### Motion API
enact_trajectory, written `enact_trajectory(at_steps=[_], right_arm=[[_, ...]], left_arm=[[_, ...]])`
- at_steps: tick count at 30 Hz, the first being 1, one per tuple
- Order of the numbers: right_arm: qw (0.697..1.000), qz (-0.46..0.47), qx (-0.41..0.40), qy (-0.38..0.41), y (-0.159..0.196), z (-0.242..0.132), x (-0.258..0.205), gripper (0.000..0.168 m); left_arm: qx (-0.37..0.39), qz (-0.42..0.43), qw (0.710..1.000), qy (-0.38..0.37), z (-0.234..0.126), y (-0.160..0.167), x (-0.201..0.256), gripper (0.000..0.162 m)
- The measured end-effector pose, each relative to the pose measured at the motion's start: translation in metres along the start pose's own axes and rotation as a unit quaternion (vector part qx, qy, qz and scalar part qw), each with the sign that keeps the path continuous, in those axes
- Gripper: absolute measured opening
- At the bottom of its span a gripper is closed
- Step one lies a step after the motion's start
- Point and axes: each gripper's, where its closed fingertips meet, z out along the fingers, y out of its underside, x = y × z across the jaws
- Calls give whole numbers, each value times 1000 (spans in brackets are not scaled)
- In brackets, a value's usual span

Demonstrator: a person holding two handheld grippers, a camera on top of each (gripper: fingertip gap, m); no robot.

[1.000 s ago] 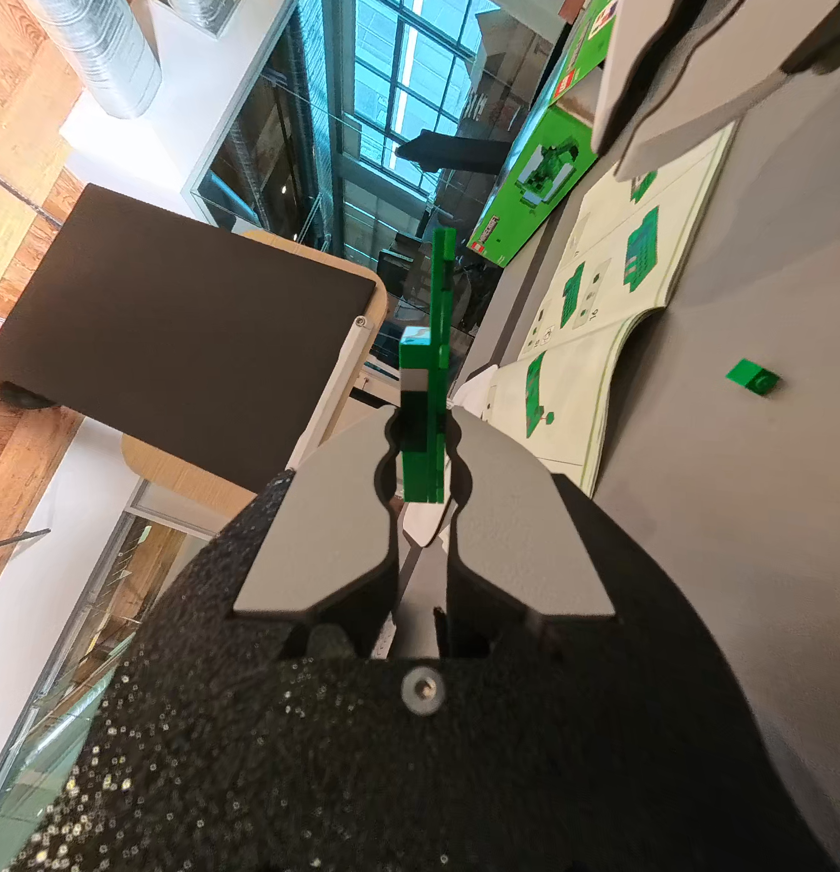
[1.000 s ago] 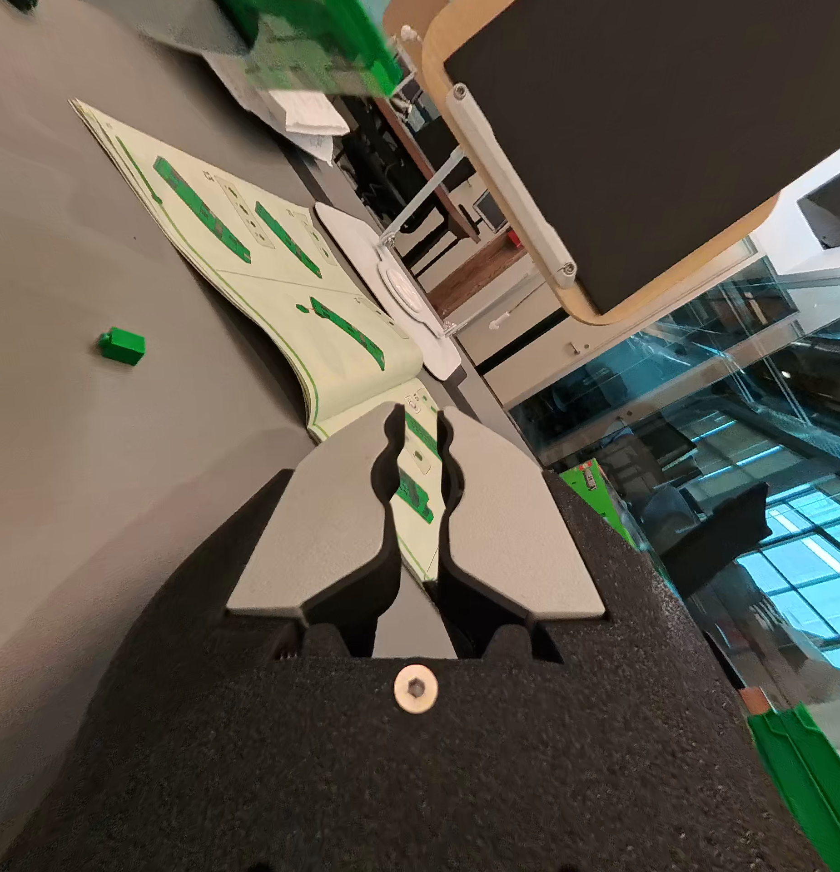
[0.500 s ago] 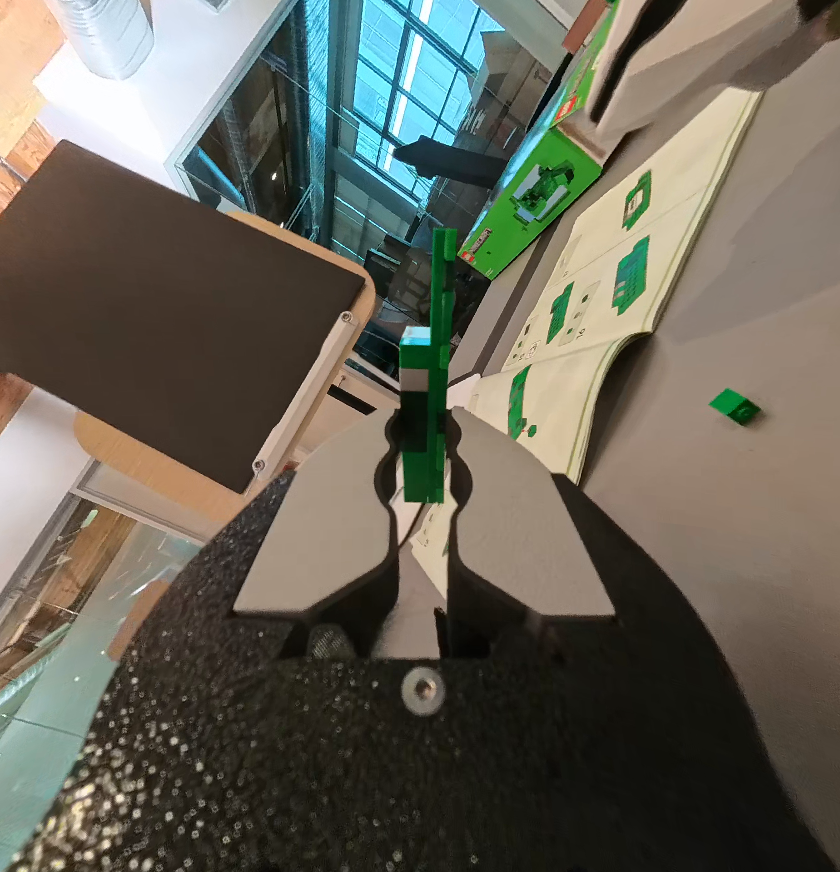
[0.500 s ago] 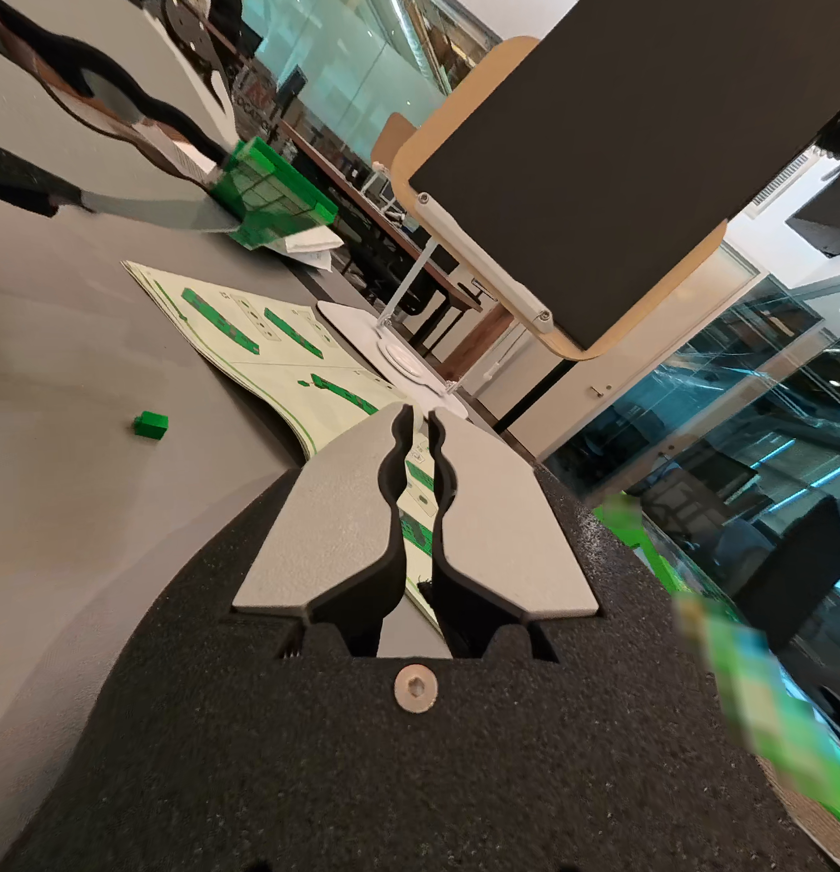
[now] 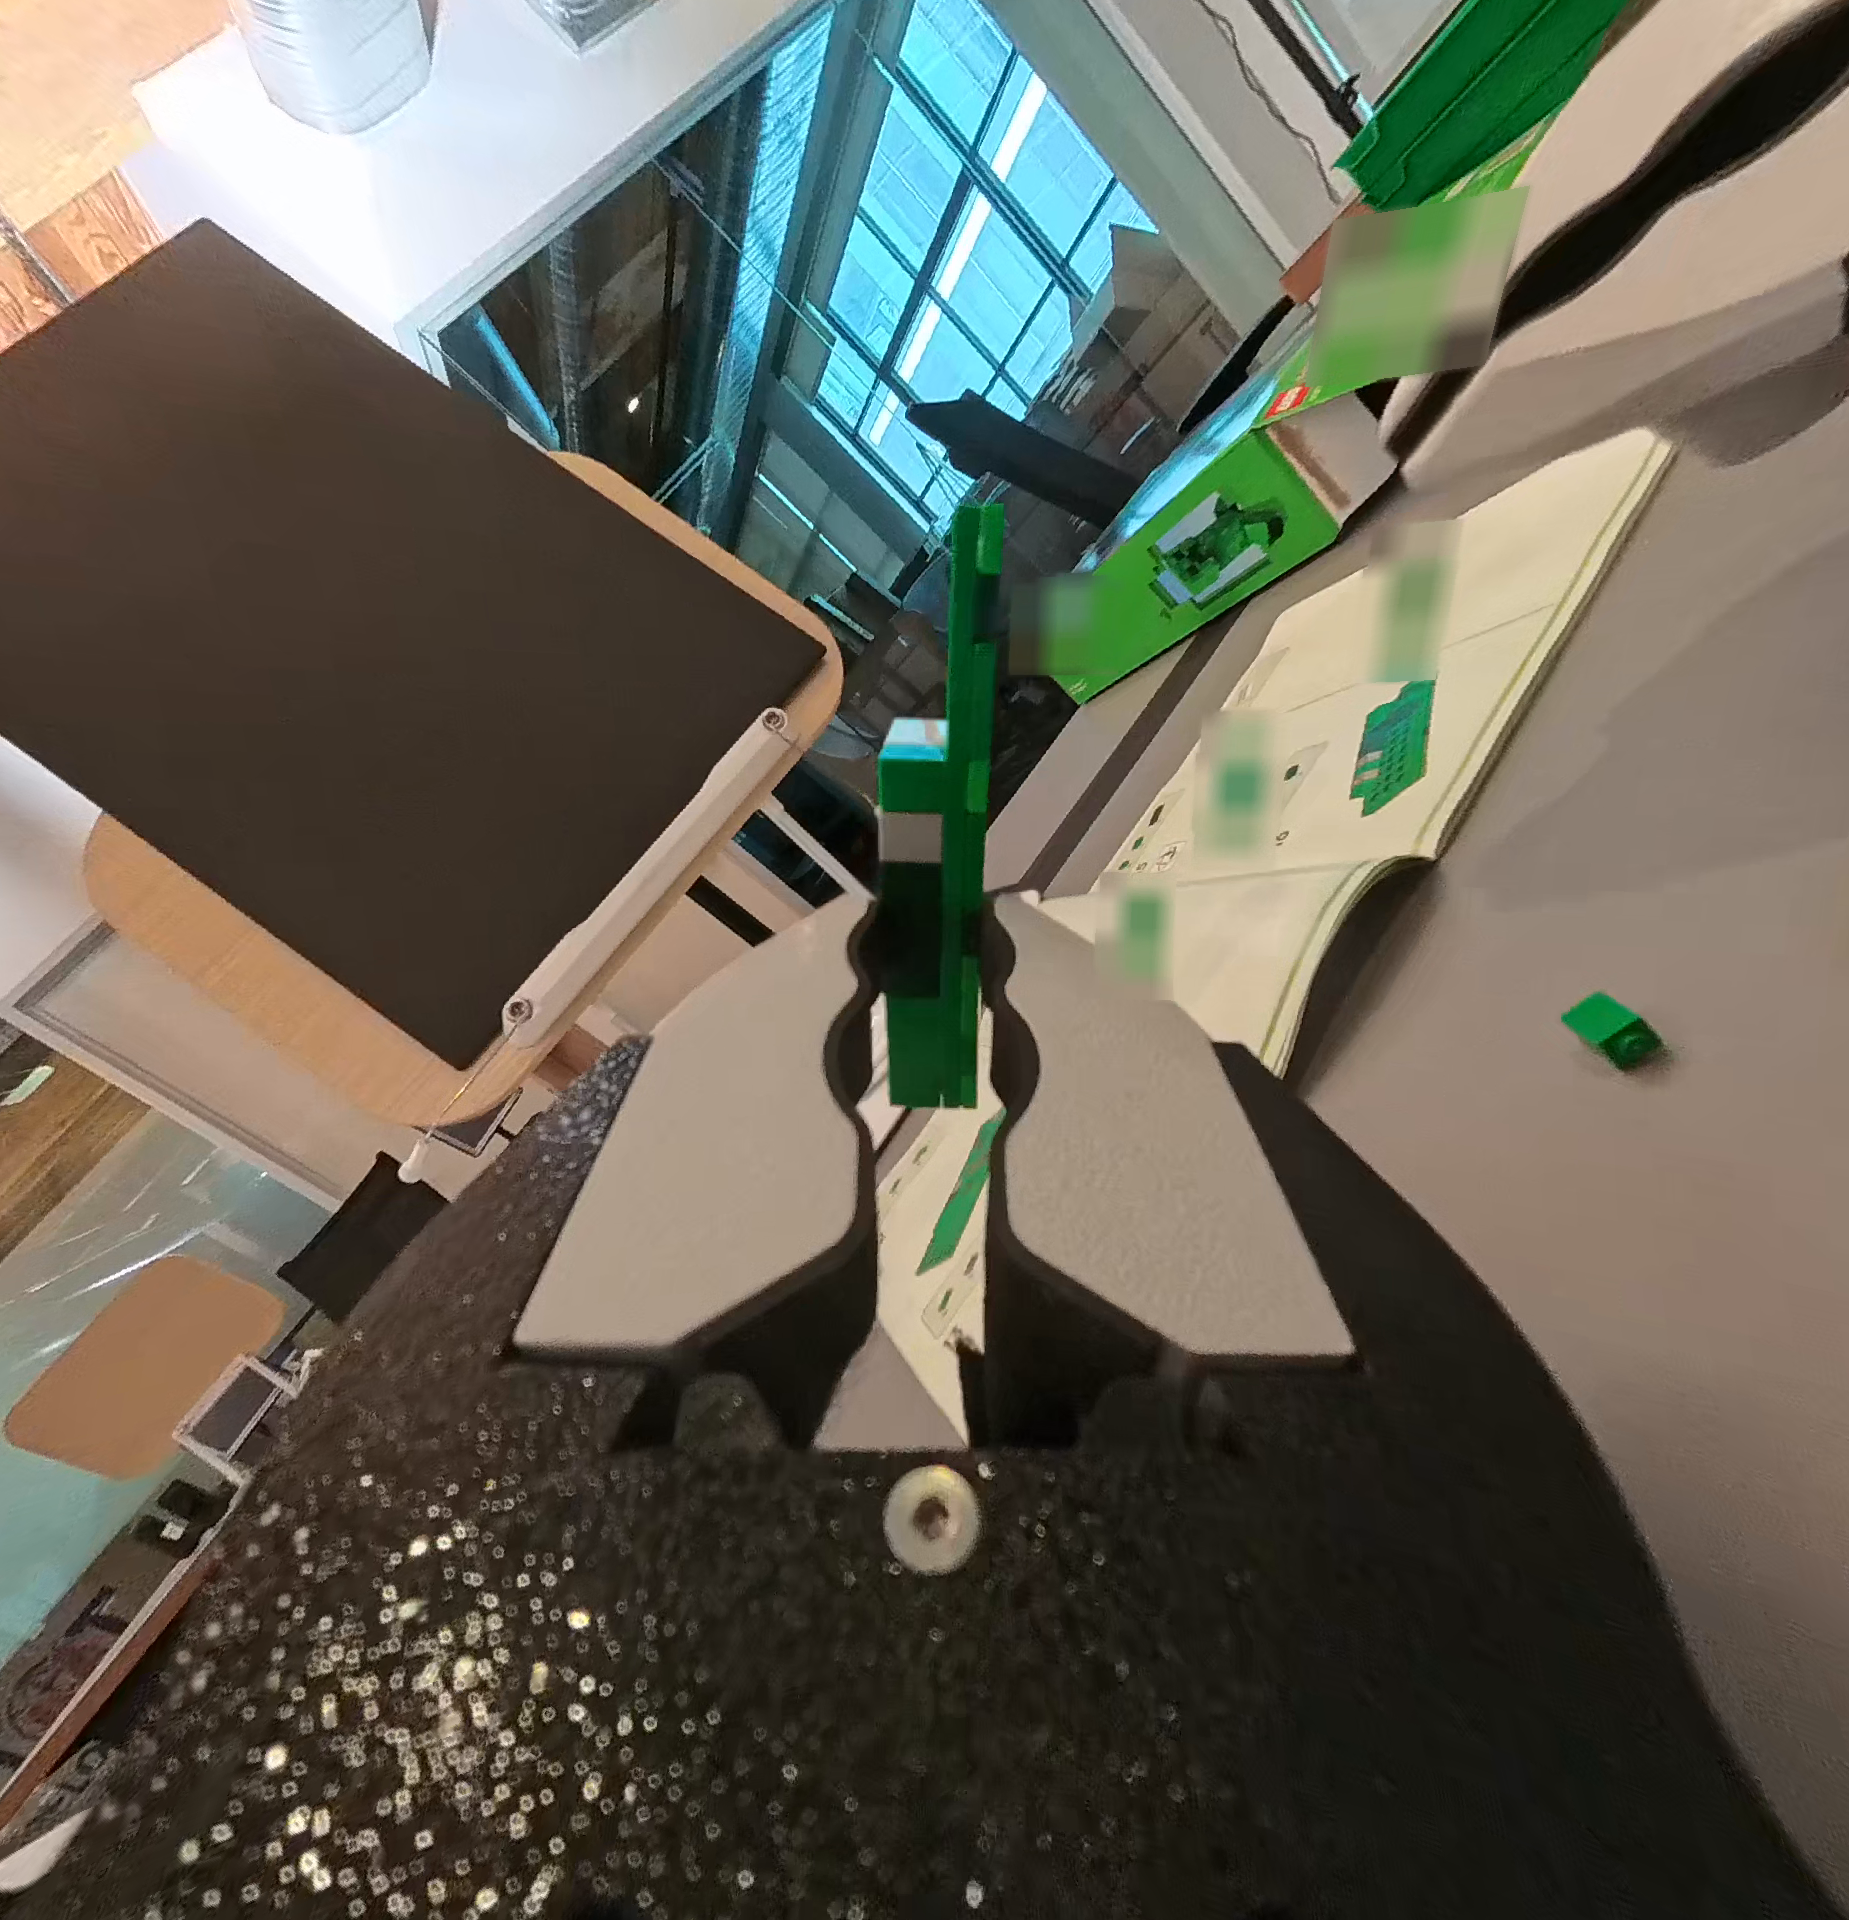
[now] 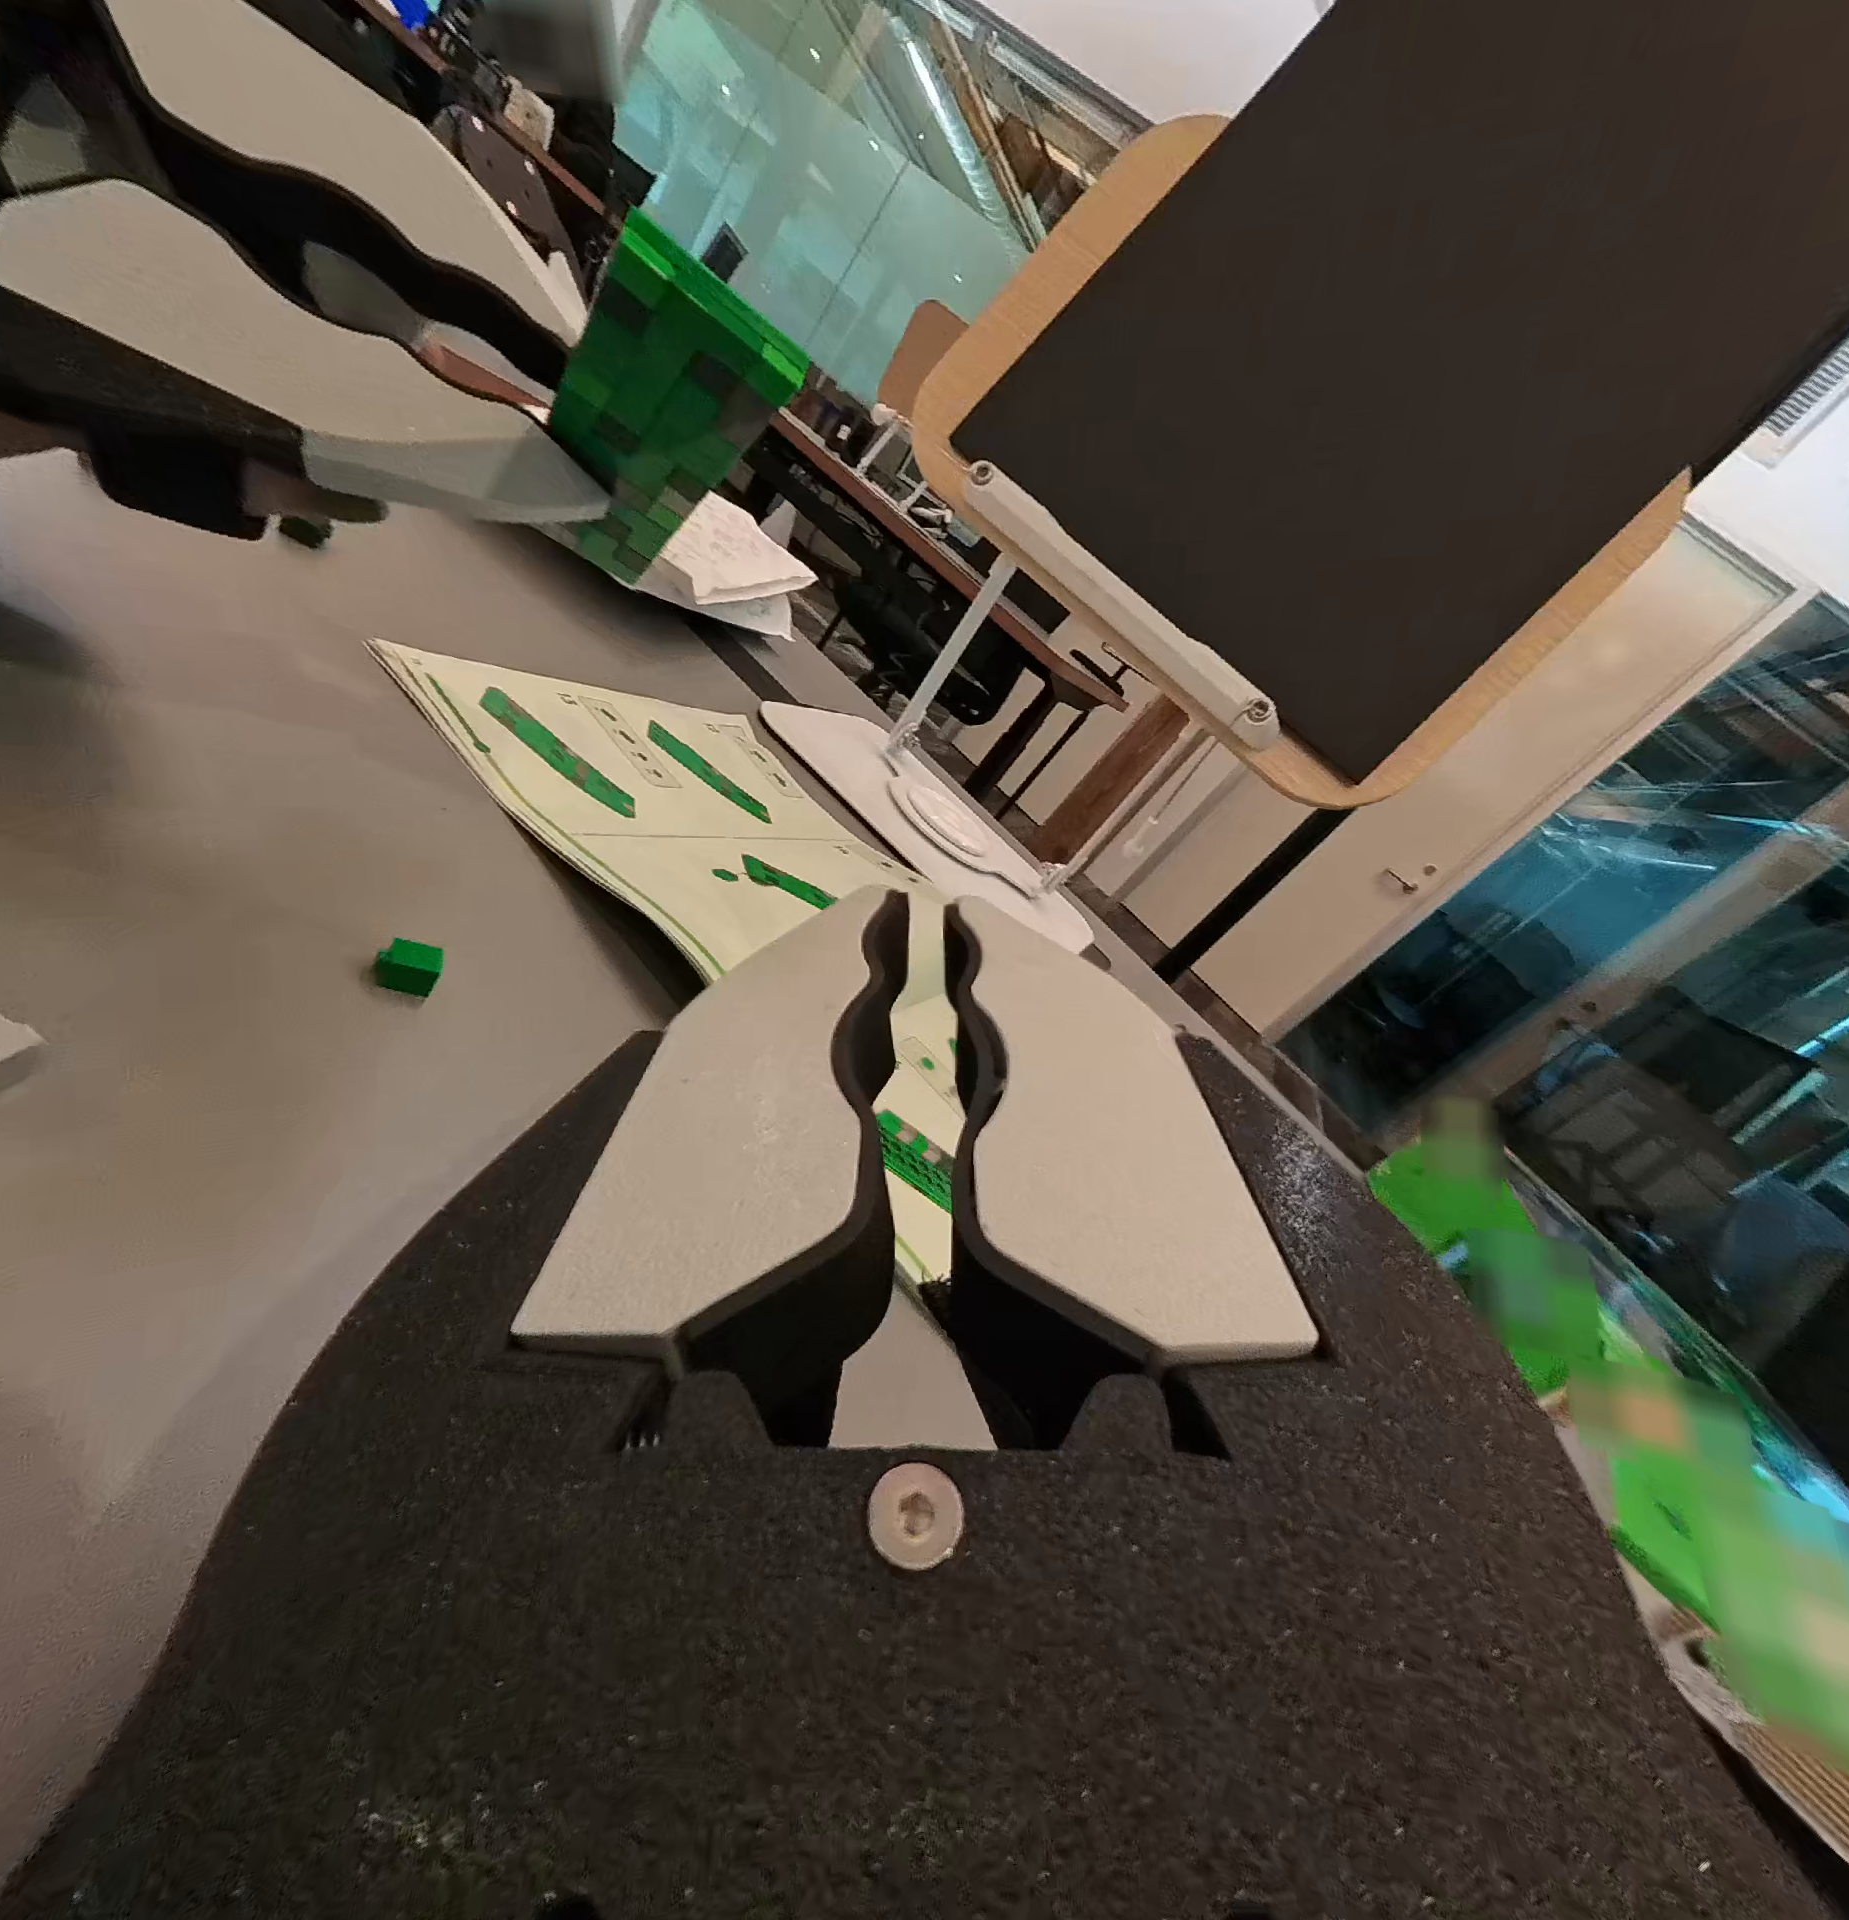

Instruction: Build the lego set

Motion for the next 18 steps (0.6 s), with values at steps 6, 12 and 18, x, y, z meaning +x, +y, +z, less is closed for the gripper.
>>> enact_trajectory(at_steps=[6, 12, 18], right_arm=[[999, 37, 25, -31, -14, 4, -11, 11], [978, 152, 67, -128, -52, 2, -42, 28], [922, 353, 39, -156, -53, 12, -39, 69]], left_arm=[[8, 32, 999, 22, 4, -7, 12, 17], [3, 57, 997, 47, 5, -13, 25, 17], [-8, 91, 994, 52, 5, -16, 34, 17]])
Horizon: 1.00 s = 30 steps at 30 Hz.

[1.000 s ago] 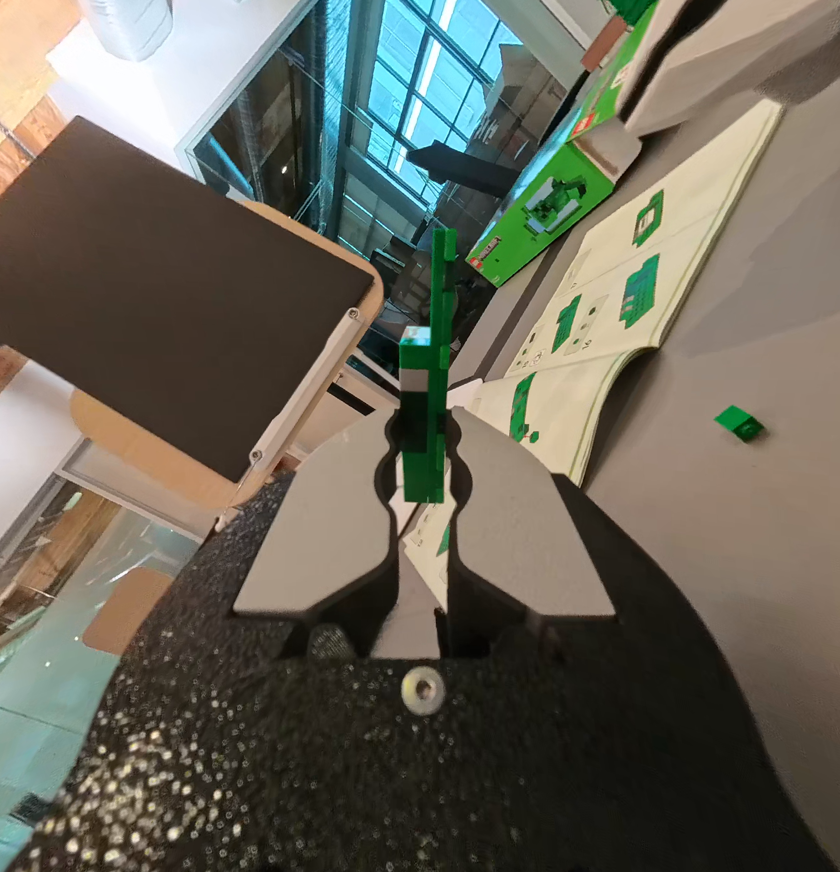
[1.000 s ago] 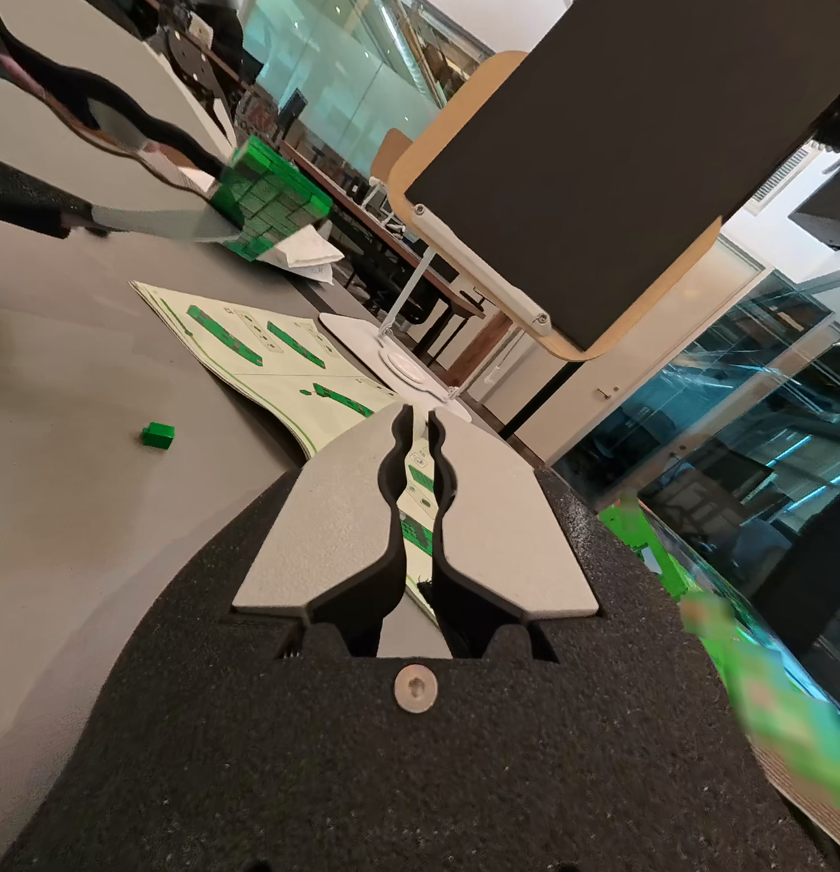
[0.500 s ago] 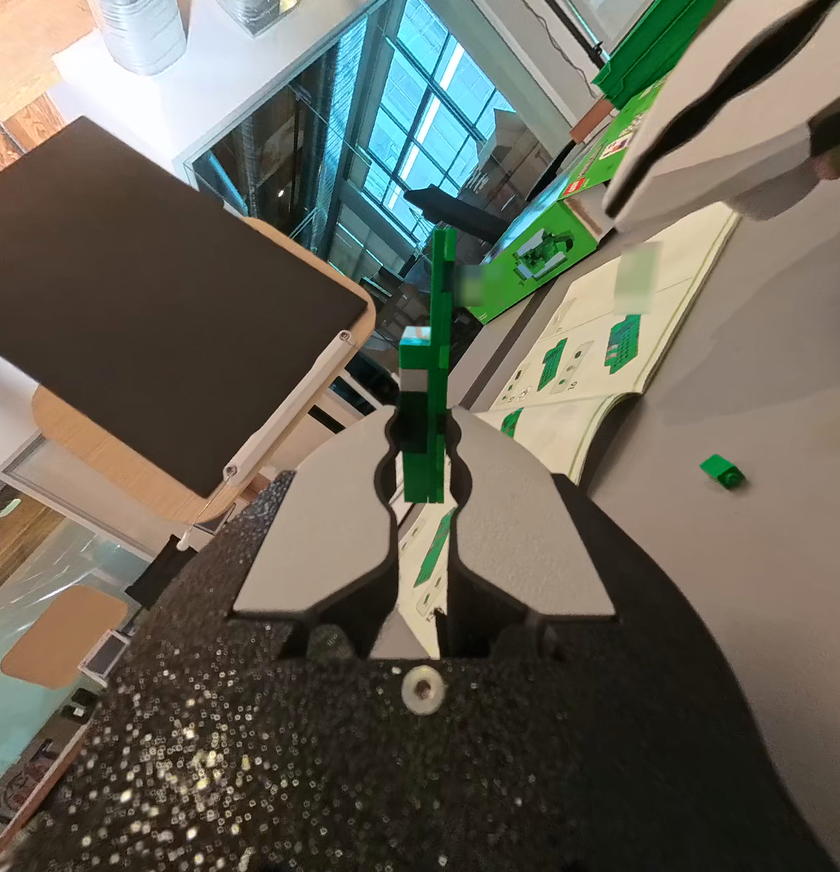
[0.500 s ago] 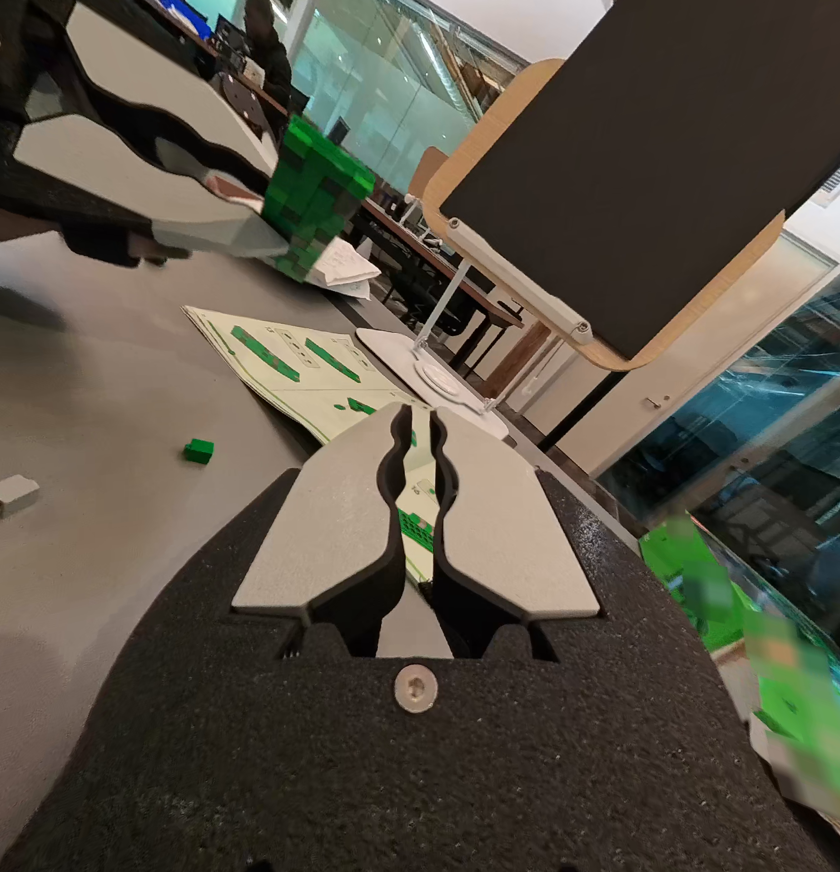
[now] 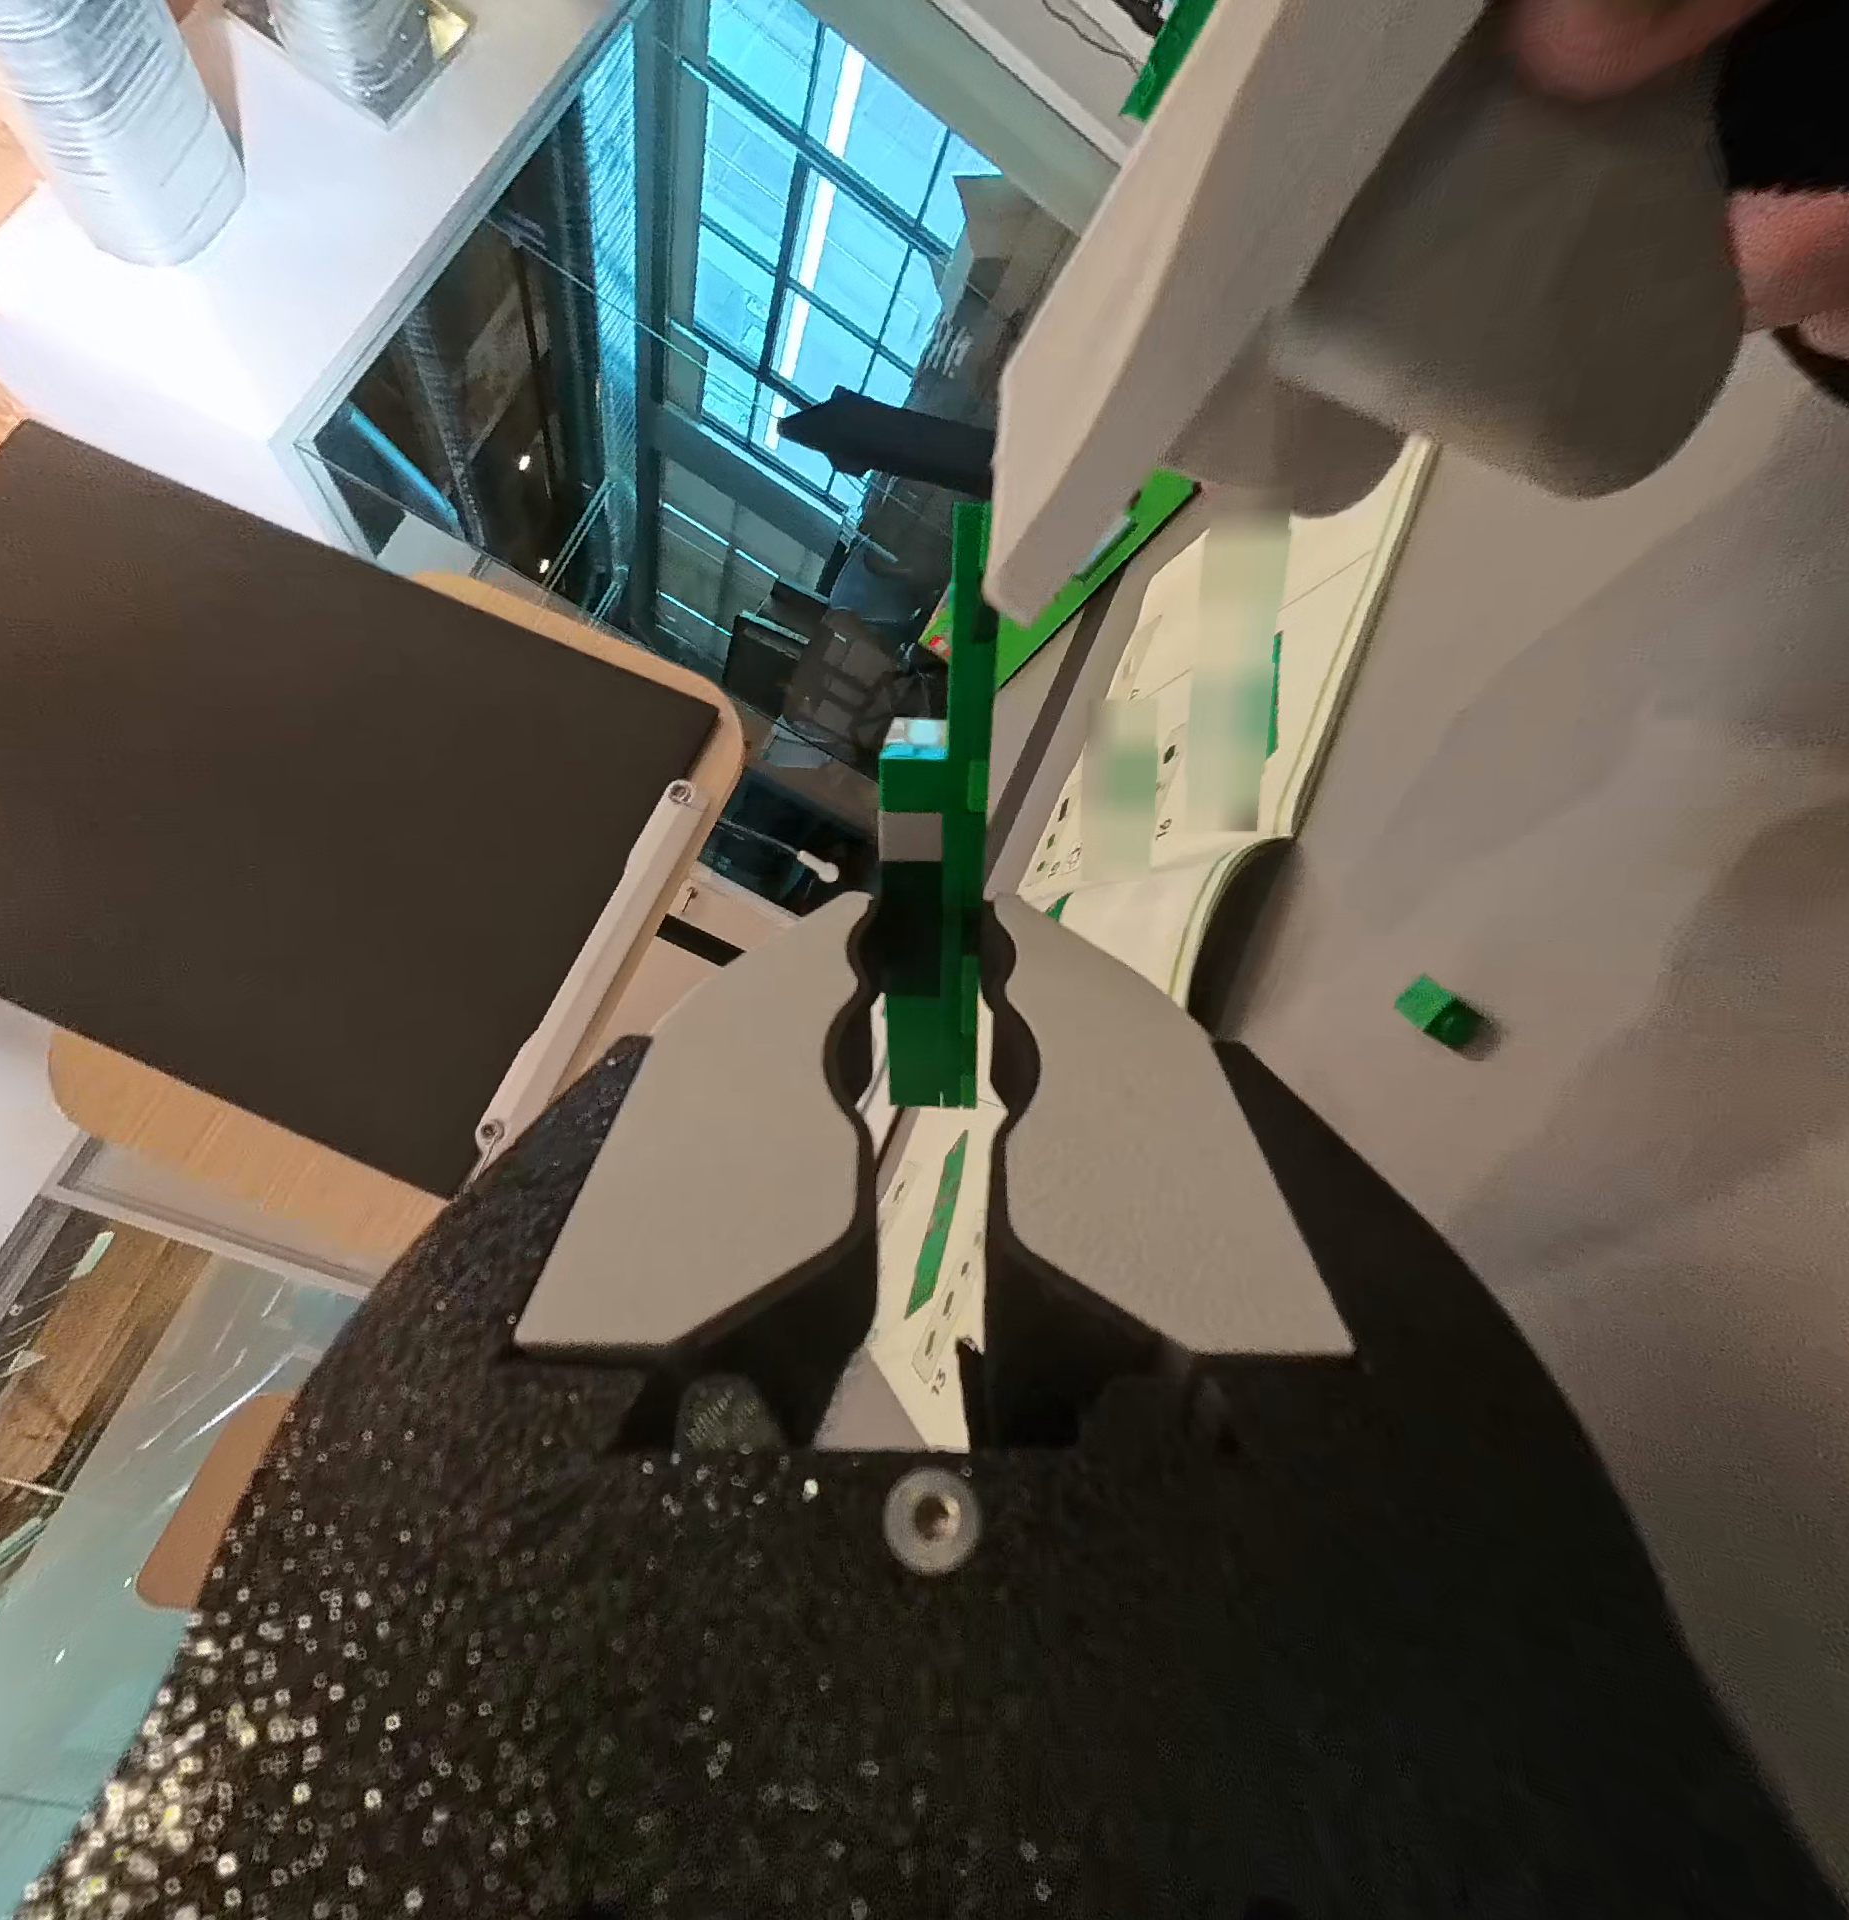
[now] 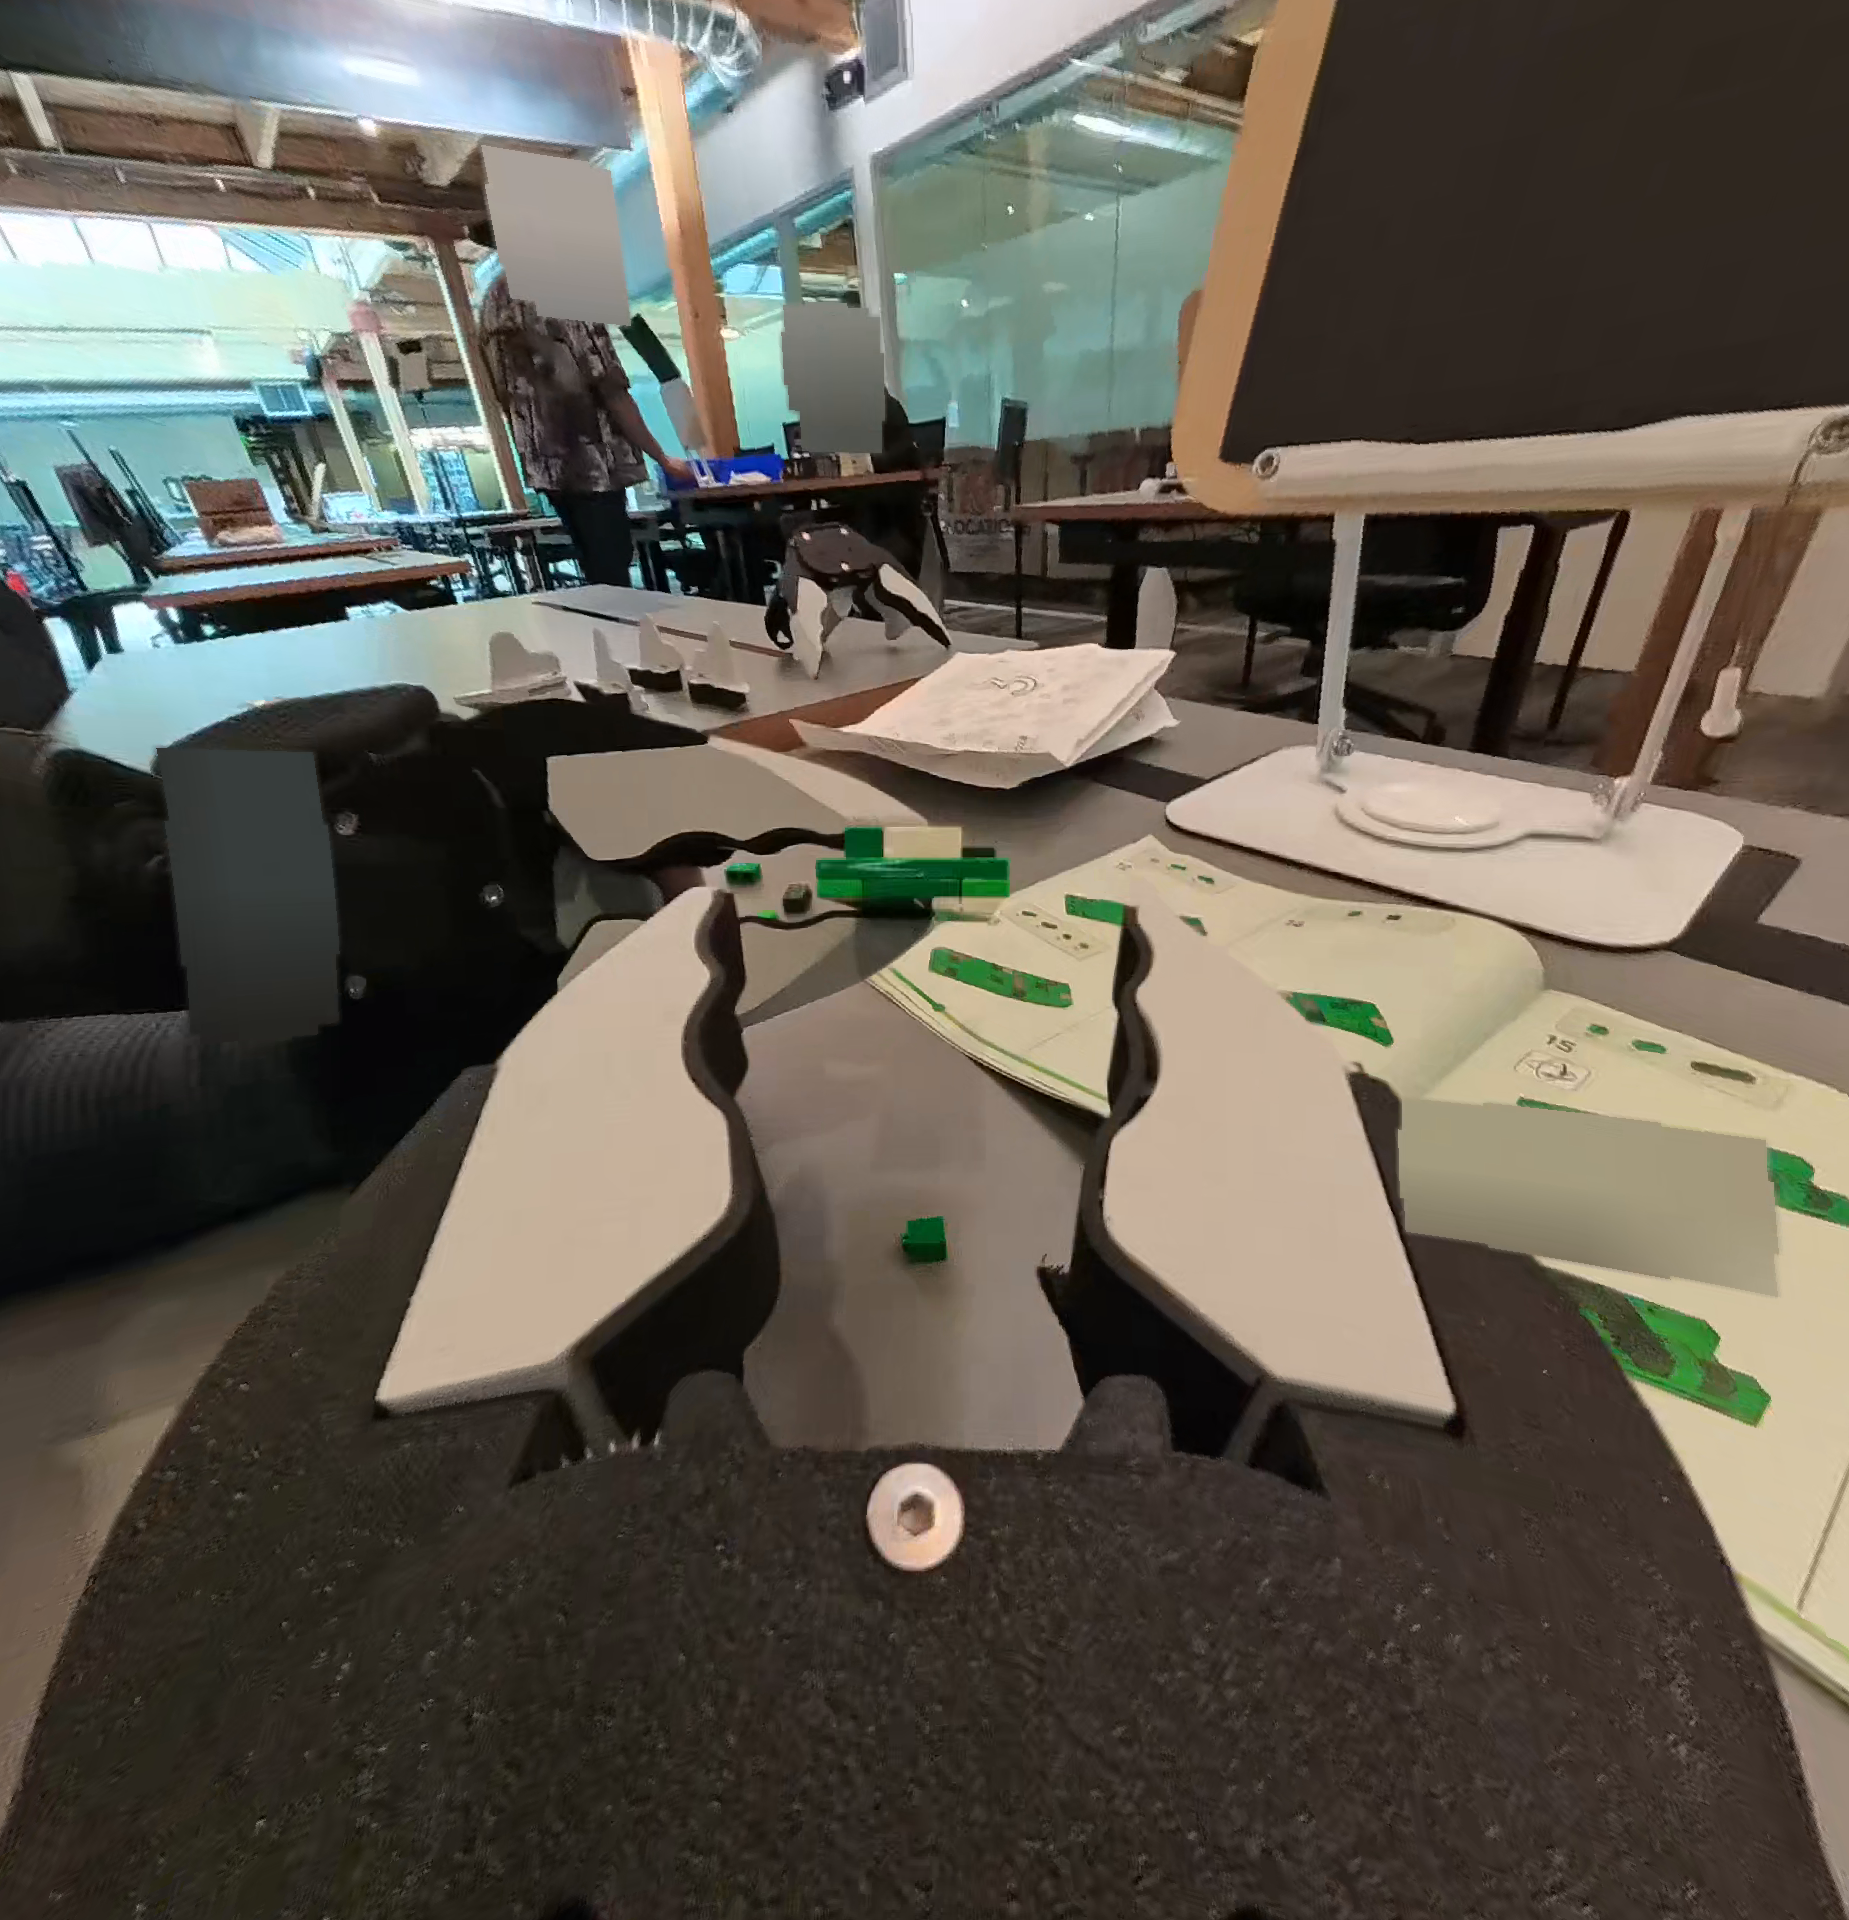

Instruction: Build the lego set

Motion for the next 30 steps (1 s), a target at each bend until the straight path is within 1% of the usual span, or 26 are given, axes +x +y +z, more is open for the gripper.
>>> enact_trajectory(at_steps=[1, 4, 10, 14, 15, 17, 18, 20, 22, 26, 30], right_arm=[[1000, -5, -3, 4, 2, 0, 1, 68], [999, -38, -5, 25, 3, -1, 4, 57], [997, -70, -10, 22, 4, -2, 1, 39], [996, -83, -15, 9, 5, -4, -1, 37], [996, -83, -11, 6, 3, -5, -1, 37], [996, -86, -9, 2, 3, -8, 1, 37], [996, -89, -7, -7, 2, -10, 0, 37], [995, -95, 3, -31, 0, -14, -3, 37], [993, -95, 24, -66, -5, -21, -8, 37], [985, -64, 84, -136, -22, -37, -18, 36], [980, -44, 121, -153, -33, -44, -20, 36]], left_arm=[[1, 3, 1000, 5, 1, -1, 3, 17], [5, 15, 1000, 20, 1, -5, 10, 17], [14, 27, 999, 36, 1, -11, 18, 17], [28, 29, 999, 32, 0, -15, 18, 17], [34, 24, 999, 31, 0, -16, 17, 21], [44, 6, 998, 44, 0, -19, 21, 40], [51, -11, 997, 55, 0, -21, 22, 48], [67, -62, 993, 77, -2, -25, 23, 57], [96, -129, 981, 111, -7, -32, 22, 67], [151, -253, 935, 195, -17, -50, 24, 75], [171, -325, 895, 253, -21, -62, 30, 75]])
